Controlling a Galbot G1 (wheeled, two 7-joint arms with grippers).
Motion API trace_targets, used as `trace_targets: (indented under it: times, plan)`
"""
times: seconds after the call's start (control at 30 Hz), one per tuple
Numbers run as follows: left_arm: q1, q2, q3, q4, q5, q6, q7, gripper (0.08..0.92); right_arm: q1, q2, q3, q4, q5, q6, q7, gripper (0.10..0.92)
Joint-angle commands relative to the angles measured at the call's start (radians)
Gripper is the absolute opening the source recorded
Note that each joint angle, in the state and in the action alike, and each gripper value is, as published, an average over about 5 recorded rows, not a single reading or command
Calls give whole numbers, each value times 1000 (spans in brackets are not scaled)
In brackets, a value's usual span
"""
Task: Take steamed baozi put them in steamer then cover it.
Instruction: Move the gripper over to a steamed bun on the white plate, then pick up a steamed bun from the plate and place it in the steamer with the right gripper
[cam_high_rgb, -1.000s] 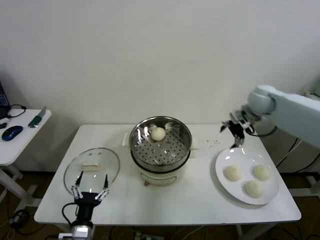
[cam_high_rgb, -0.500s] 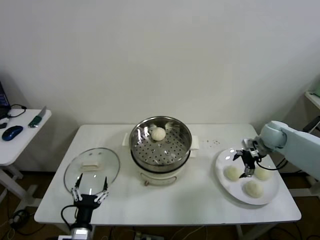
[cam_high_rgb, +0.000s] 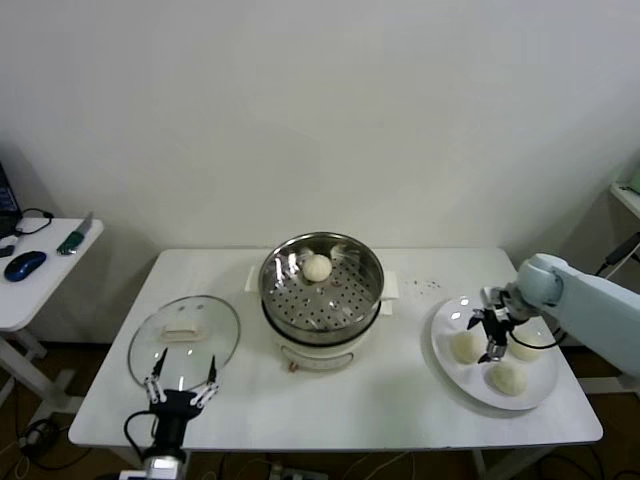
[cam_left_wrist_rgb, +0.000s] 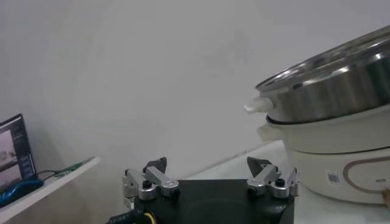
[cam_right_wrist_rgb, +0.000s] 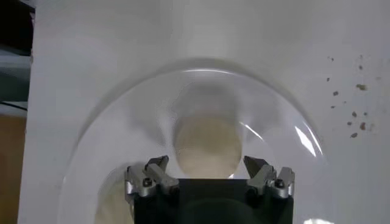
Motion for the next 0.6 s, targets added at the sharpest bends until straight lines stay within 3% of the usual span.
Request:
trace_targets:
  times: [0.03, 0.6]
  plan:
    - [-3, -1, 3, 2, 7, 0, 2, 823, -33, 57, 25, -65, -19, -1, -6, 823]
    - [8, -10, 5, -1, 16, -8, 0, 823, 76, 30, -51, -36, 41, -6, -27, 699]
